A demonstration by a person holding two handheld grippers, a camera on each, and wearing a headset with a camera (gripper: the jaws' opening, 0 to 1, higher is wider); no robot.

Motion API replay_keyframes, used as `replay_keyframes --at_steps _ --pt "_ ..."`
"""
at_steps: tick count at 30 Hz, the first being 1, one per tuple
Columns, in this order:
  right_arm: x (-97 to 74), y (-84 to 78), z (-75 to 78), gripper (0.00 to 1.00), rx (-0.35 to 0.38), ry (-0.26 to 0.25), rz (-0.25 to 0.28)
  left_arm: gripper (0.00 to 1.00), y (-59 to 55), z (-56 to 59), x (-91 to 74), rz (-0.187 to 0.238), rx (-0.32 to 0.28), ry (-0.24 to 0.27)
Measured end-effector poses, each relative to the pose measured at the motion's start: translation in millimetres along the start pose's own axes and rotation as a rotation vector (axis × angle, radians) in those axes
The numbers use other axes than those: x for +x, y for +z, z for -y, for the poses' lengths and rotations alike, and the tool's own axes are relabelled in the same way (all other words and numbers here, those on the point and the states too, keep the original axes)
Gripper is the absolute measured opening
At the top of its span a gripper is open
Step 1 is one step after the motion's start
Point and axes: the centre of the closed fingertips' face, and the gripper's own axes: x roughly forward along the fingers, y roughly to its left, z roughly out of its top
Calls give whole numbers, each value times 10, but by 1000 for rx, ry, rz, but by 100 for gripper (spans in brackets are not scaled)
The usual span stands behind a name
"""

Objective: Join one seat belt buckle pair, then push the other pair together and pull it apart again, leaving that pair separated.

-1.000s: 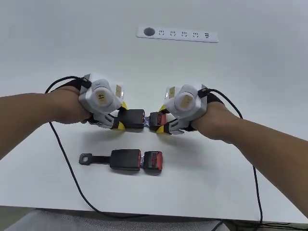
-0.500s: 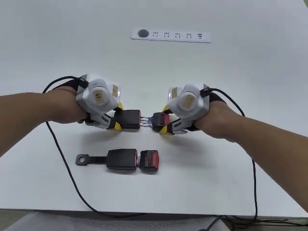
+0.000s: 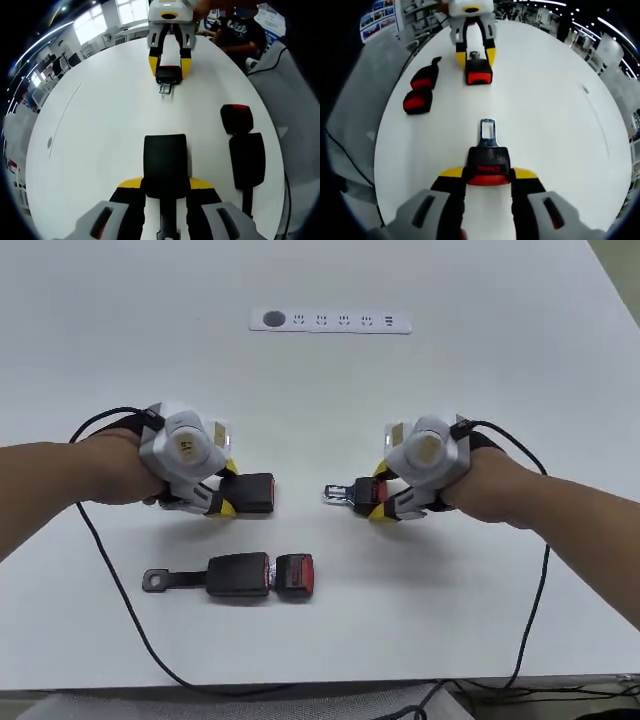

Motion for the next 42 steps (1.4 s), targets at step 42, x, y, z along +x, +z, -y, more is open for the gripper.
replay_keyframes --at_steps 42 --pt "-500 -280 -316 66 286 -225 141 59 42 210 -559 24 -172 226"
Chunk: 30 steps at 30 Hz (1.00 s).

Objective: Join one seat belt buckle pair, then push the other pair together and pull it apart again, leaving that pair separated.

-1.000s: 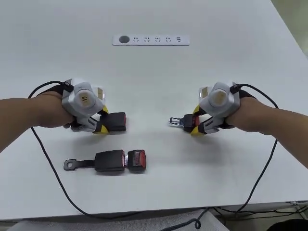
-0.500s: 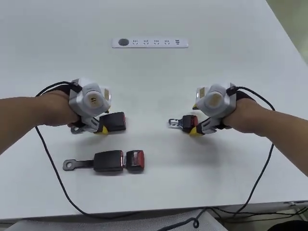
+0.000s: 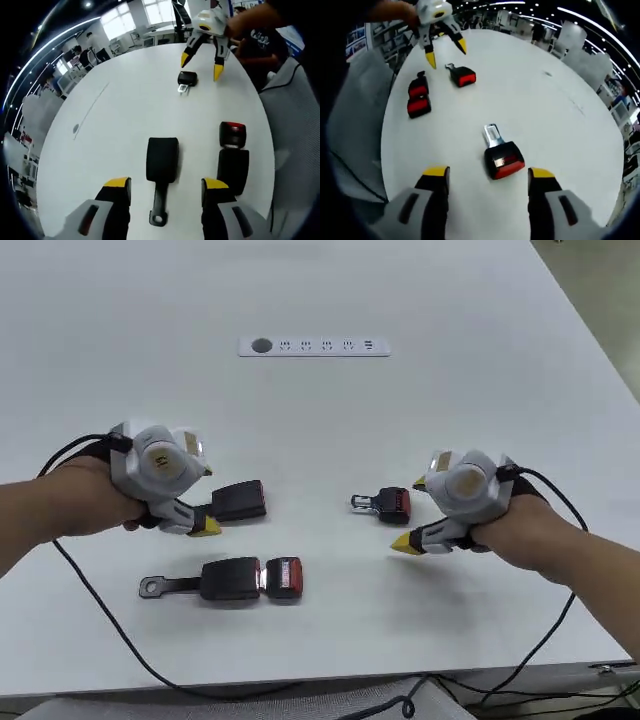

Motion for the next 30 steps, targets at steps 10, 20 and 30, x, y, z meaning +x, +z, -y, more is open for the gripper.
replay_keyframes --at_steps 10,20,30 --pt "-350 106 -369 80 77 -28 112 70 -151 266 -477 111 -158 87" --pt "-540 48 -563 94 156 -45 163 83 -473 543 -759 135 -321 122" --pt "-698 27 -498 100 166 -95 179 100 -656 615 -975 172 -417 169"
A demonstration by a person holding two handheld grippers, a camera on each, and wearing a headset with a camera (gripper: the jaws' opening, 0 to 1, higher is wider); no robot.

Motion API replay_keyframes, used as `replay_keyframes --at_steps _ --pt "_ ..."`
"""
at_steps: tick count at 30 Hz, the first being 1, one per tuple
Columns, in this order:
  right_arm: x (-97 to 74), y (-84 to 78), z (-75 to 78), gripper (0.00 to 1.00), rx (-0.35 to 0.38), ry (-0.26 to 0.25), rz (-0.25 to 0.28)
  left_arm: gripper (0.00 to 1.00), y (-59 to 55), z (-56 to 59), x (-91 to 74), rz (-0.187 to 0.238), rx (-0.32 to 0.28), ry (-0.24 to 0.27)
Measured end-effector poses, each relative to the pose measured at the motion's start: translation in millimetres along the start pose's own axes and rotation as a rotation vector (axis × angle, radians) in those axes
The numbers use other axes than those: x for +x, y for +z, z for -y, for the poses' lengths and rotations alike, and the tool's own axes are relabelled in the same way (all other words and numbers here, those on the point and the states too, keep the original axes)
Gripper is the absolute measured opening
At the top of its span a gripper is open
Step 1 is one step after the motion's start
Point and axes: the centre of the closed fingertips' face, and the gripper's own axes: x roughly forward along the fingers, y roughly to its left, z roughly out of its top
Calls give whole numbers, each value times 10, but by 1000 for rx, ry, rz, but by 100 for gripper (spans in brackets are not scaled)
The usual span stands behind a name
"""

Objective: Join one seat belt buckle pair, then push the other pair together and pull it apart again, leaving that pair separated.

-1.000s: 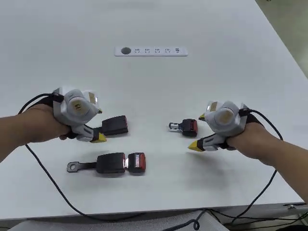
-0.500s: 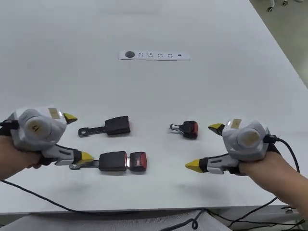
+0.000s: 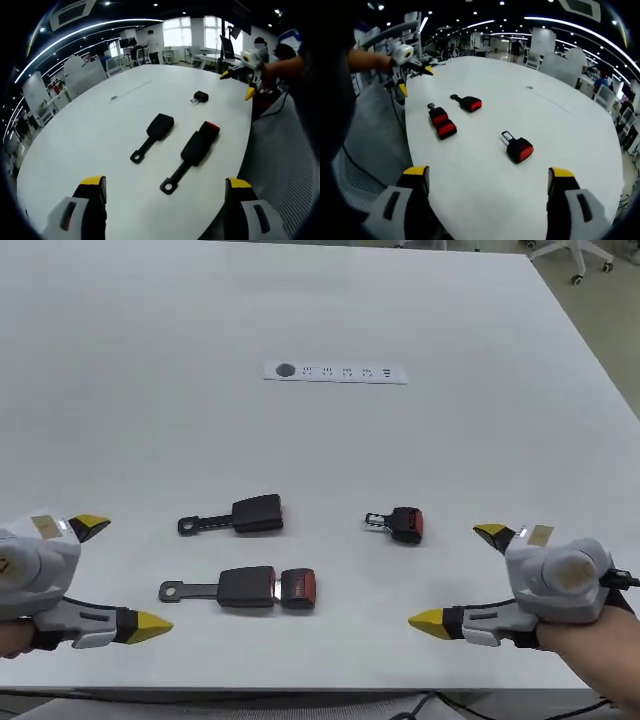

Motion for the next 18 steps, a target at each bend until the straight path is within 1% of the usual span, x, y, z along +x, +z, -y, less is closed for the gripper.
replay_keyframes --at_steps 3,5,6,10,12,13,14,15,17,18 --pt "-6 -5 29 100 2 -14 -1 100 -54 7 -35 -10 4 12" --pt "-2 -9 20 100 13 -16 -2 100 -31 14 -48 4 -19 11" --pt "0 -8 10 100 14 -16 -1 100 -22 21 -51 8 -21 11" --pt "18 -8 -64 100 9 -8 -5 100 7 63 -52 13 -17 2" --pt "19 -13 -88 100 2 -7 -9 100 4 81 -49 7 -12 -5" --pt "10 -13 -81 100 -3 -14 -13 100 -19 87 -47 -11 5 -6" --pt "-8 11 -29 100 -29 -41 -4 100 -48 74 -53 -33 45 0" --pt "-17 22 -10 100 -40 -51 -1 100 -48 79 -53 -34 52 0" --pt "-24 20 10 100 -37 -59 -4 100 -34 76 -59 -28 41 0" --pt "-23 23 17 100 -24 -61 -1 100 -9 76 -68 -16 27 0"
